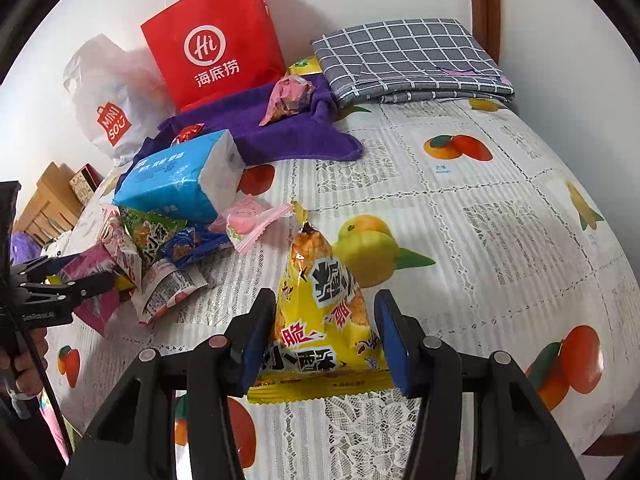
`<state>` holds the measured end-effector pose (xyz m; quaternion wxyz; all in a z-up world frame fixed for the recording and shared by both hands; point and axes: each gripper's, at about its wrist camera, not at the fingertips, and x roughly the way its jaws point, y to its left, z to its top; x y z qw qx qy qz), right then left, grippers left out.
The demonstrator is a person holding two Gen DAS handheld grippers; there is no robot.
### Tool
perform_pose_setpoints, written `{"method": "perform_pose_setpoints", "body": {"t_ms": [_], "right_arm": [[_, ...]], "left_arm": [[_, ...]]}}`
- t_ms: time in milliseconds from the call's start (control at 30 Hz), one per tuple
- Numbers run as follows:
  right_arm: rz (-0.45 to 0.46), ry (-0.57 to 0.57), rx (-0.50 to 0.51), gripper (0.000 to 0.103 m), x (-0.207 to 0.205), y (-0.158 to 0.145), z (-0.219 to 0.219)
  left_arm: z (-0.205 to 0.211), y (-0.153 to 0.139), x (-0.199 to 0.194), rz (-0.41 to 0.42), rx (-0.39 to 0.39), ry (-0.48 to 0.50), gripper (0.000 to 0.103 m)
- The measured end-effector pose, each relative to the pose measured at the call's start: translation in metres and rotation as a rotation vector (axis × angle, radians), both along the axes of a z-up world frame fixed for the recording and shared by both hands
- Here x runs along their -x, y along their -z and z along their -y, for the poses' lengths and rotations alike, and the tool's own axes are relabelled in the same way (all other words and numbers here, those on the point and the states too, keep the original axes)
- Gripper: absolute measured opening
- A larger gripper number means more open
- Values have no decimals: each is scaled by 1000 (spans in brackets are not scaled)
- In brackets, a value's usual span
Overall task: Organize snacks
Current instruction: 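Grasp the large pink bag with the left tool while the right tool holds the yellow bag, then lift the pink bag with the left tool while the right tool holds the yellow bag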
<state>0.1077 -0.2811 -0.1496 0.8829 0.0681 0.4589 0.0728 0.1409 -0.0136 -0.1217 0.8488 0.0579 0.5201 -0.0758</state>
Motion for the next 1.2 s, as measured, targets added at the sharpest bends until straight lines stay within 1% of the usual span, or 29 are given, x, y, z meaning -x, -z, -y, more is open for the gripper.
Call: {"method": "perform_pose_setpoints", "body": {"t_ms": [33, 100, 167, 200, 300, 567, 800, 867, 900, 1133, 1200], "right_arm": [[0, 0, 5, 51, 0, 1, 0], [-4, 0, 15, 51, 1, 2, -2], [-7, 1, 15, 51, 2, 3, -2], [-7, 1, 15, 51, 3, 3, -2], [0, 3, 16, 51, 6, 1, -2], [20, 2, 17, 51, 13, -12, -8], [38, 5, 14, 51, 19, -23, -14], [47, 5, 12, 51, 21, -28, -14], [52, 7, 12, 51, 22, -30, -15], [76, 10, -1, 51, 25, -43, -16], [81, 10, -3, 51, 25, -47, -17]], "left_arm": [[0, 0, 0, 4, 2, 1, 84], [-3, -2, 2, 11, 9, 1, 79], [-7, -5, 3, 13, 43, 7, 77], [-11, -7, 5, 10, 71, 10, 75], [-16, -10, 8, 13, 93, 2, 70], [-28, -28, 26, 57, 142, 13, 65], [-34, -48, 39, 112, 165, 26, 63], [-36, -54, 42, 126, 181, 23, 62], [-37, -56, 43, 130, 186, 23, 60], [-39, -72, 46, 167, 200, 25, 59], [-39, -76, 46, 175, 207, 25, 57]]}}
